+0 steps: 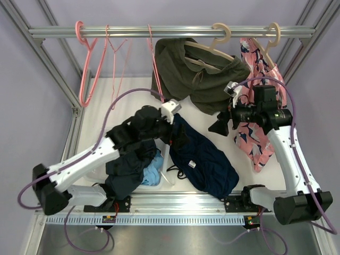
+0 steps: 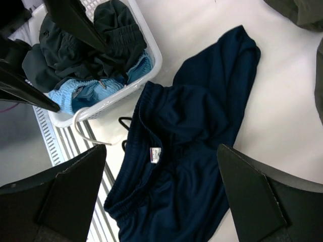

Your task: Remove the shorts from the hanger

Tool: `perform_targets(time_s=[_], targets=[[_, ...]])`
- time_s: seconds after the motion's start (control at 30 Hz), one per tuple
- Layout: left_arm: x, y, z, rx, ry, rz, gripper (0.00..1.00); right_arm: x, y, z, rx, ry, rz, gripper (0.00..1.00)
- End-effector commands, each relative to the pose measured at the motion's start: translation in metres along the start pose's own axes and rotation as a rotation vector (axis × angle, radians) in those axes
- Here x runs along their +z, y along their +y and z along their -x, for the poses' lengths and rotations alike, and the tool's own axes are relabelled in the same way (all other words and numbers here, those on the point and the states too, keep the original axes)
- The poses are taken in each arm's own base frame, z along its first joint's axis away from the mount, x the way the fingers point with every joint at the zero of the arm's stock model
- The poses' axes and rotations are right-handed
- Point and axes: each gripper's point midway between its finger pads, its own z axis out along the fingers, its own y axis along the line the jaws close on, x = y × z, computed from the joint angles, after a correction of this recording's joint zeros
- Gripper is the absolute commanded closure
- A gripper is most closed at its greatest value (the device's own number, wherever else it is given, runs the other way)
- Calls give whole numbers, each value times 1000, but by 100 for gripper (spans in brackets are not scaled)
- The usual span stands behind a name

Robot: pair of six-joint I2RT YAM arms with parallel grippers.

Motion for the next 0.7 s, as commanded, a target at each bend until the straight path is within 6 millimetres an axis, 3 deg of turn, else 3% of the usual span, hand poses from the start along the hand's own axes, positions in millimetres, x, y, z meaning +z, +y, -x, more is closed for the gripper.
perform_targets(time_s=[0.0, 0.1, 0.3, 0.4, 0.6, 0.67], targets=[[26, -24, 4, 104, 44, -124, 4, -24, 26, 4, -54, -71, 67, 0], [55, -20, -7, 125, 142, -103, 5, -37, 20, -6, -40, -90, 19, 1], [109, 9, -51, 131, 314, 1, 6, -51, 19, -14, -43, -114, -36, 1], [125, 9, -62, 113, 345, 11, 7, -57, 20, -15, -43, -128, -52, 0], [163, 20, -112, 79, 460, 100, 7, -61, 23, -17, -34, -146, -64, 1], [172, 33, -129, 77, 497, 177, 8, -62, 24, -17, -28, -154, -64, 1]])
